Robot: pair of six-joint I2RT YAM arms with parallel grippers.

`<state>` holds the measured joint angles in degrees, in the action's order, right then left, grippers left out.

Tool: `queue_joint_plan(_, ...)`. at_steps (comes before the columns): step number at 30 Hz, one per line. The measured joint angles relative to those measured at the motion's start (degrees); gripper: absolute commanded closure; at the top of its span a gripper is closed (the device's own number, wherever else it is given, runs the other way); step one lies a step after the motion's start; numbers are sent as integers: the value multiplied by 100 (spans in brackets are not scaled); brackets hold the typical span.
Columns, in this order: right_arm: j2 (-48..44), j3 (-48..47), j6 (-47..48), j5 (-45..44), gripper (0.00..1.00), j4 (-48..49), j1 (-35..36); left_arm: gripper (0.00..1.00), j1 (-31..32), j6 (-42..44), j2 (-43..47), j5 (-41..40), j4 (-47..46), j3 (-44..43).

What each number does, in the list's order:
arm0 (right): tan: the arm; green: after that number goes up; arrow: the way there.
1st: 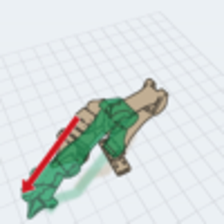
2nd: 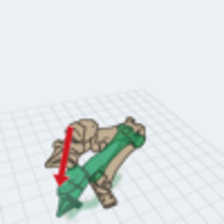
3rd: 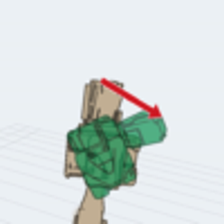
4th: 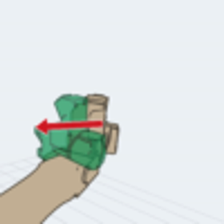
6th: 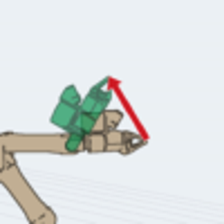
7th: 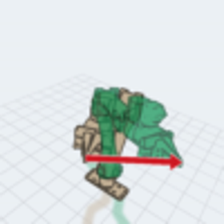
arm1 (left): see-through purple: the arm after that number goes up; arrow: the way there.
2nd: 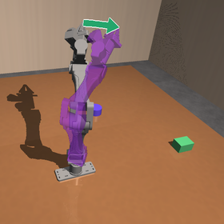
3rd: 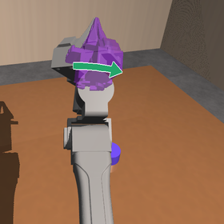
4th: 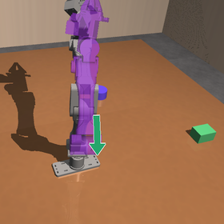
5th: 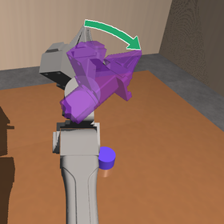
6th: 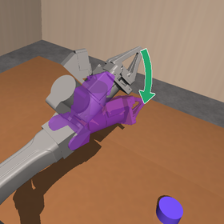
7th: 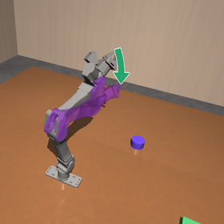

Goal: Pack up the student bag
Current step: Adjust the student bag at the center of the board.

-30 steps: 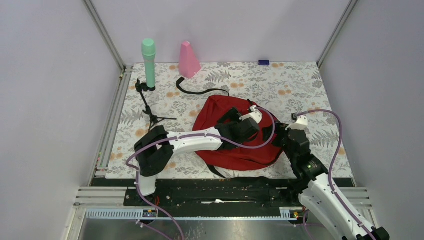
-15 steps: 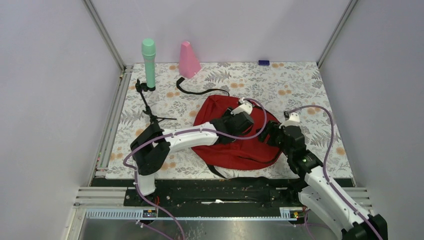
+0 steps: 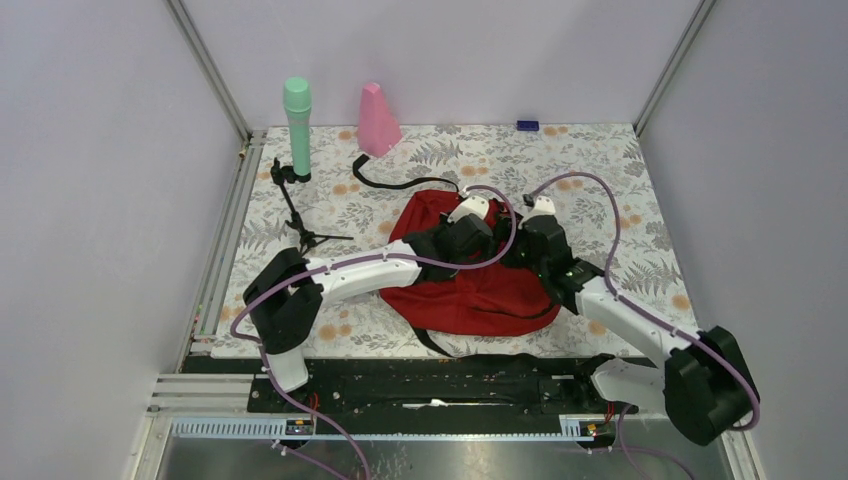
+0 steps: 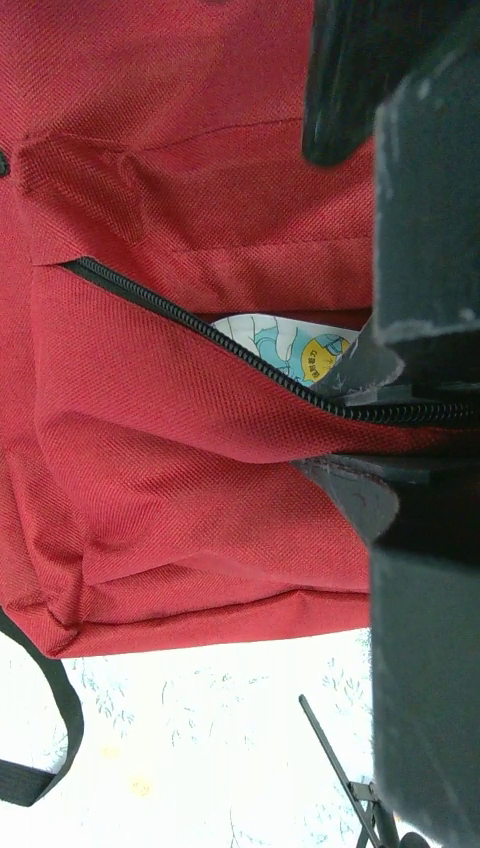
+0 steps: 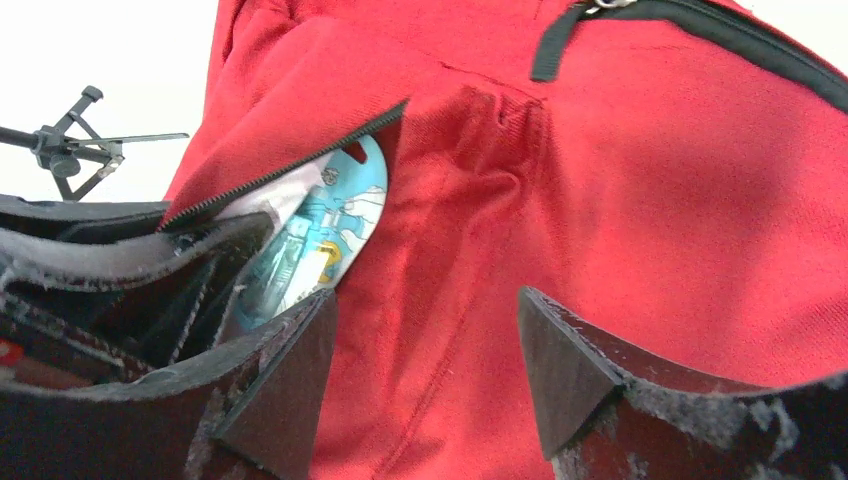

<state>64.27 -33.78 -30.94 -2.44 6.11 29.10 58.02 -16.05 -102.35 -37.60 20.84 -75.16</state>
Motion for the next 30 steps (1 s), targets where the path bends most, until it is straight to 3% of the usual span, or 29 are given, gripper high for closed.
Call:
queue_joint_plan(12, 1775, -839, 138, -601, 28, 715, 278, 92, -35, -402, 125, 153, -175, 173)
queue_joint_plan(15, 1989, -933, 122, -726, 28, 944, 289, 92, -55, -551, 514, 339, -114, 356)
queue_joint_plan(17, 2164, -1040, 127, -903, 32, 1014, 321, 92, -61, -645, 487, 400, -227, 352)
queue_joint_plan(20, 2538, -1215, 127, -1224, 43, 1130, 372, 92, -63, -695, 306, 413, -291, 354)
queue_joint_plan(27, 2754, -1233, 164, -1722, 93, 1257, 404, 94, -98, -815, 284, 389, -334, 354)
queue_joint_plan(30, 2577, -1217, 216, -1762, 99, 1182, 404, 94, -125, -887, 284, 393, -332, 356)
